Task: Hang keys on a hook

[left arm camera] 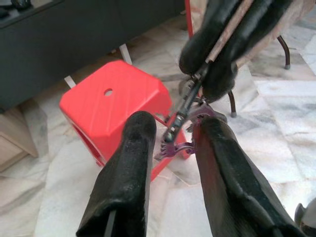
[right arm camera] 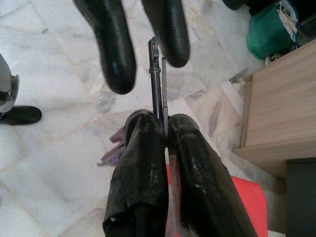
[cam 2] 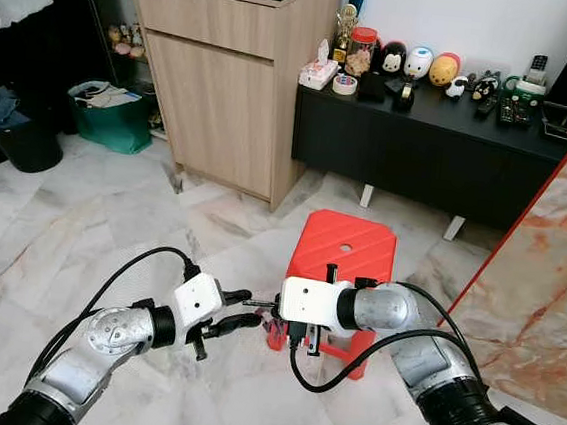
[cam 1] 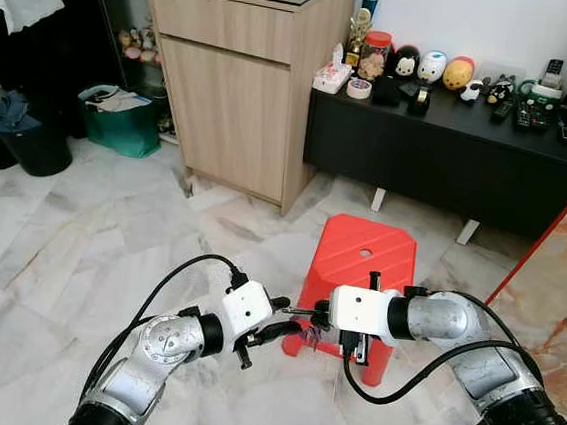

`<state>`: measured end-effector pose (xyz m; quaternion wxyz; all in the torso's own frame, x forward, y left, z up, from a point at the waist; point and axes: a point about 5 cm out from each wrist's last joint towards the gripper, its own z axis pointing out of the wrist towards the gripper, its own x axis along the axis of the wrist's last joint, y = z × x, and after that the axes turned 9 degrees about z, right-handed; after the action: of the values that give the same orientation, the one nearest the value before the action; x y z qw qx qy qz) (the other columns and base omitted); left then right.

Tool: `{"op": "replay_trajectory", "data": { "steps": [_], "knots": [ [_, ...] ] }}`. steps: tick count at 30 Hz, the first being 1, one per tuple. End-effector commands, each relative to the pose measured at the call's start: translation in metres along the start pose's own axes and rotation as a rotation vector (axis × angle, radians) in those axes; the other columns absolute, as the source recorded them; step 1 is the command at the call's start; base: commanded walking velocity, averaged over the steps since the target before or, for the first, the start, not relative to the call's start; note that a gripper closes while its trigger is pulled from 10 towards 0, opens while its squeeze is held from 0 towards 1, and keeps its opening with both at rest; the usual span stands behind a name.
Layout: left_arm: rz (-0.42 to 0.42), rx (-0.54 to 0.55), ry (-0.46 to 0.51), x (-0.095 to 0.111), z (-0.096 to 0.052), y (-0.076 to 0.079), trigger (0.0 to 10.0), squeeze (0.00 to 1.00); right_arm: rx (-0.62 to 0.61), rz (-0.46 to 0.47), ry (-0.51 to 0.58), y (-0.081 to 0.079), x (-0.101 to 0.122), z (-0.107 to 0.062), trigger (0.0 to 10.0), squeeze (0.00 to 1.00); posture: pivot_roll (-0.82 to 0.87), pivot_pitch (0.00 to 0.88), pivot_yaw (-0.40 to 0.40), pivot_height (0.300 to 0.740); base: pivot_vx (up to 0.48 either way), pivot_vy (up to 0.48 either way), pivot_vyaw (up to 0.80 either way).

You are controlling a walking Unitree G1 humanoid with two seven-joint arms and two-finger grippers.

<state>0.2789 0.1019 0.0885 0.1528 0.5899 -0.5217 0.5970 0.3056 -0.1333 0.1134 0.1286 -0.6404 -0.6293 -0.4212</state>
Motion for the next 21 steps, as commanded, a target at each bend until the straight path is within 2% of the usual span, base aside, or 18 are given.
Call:
{"op": "replay_trajectory", "data": {
  "steps": [1,4,5,8,9,10,11,12,21],
  "knots": [
    [0.016,0.003,0.021,0.0045,0.0009,-0.0035,10.0,0.0,0.006,-0.009,0.015,-0.0009,0.0029,-0.0023,10.0,0.0,0.02,0.039,0.001,0.74,0.0,0.0,0.0],
    [0.011,0.002,0.025,0.0049,0.0013,-0.0032,10.0,0.0,0.008,-0.008,0.012,-0.0007,0.0025,-0.0022,10.0,0.0,0.02,0.038,0.001,0.74,0.0,0.0,0.0],
    [0.01,0.001,0.026,0.0051,0.0015,-0.003,9.5,0.0,0.005,-0.008,0.011,-0.0001,0.0022,-0.0023,10.0,0.0,0.02,0.038,0.001,0.74,0.0,0.0,0.0],
    [0.009,-0.001,0.027,0.0053,0.0016,-0.0028,9.3,0.0,0.002,-0.007,0.009,0.0007,0.0019,-0.0023,10.0,0.0,0.02,0.038,0.001,0.74,0.0,0.0,0.0],
    [0.009,-0.002,0.027,0.0053,0.0017,-0.0026,8.9,0.0,0.001,-0.008,0.008,0.0011,0.0016,-0.0025,10.0,0.0,0.02,0.038,0.001,0.74,0.0,0.0,0.0],
    [0.01,-0.008,0.018,0.0042,0.0015,-0.0021,3.9,0.0,-0.002,-0.009,0.006,0.002,0.0015,-0.0027,10.0,0.0,0.02,0.038,0.001,0.74,0.0,0.0,0.0],
    [0.014,-0.012,0.009,0.0032,0.0013,-0.0017,0.6,0.0,-0.003,-0.009,0.006,0.0023,0.0016,-0.0029,10.0,0.0,0.02,0.038,0.001,0.74,0.0,0.0,0.0],
    [0.02,-0.02,0.001,0.0021,0.0011,-0.0011,0.0,0.0,-0.004,-0.009,0.006,0.0027,0.0017,-0.003,10.0,0.0,0.02,0.038,0.001,0.74,0.0,0.0,0.0],
    [0.017,-0.014,-0.003,0.0006,0.0014,-0.0003,0.0,0.0,-0.006,-0.013,0.003,0.0039,0.0025,-0.002,10.0,0.0,0.02,0.039,0.003,0.74,0.0,0.0,0.0]
  ]
}}
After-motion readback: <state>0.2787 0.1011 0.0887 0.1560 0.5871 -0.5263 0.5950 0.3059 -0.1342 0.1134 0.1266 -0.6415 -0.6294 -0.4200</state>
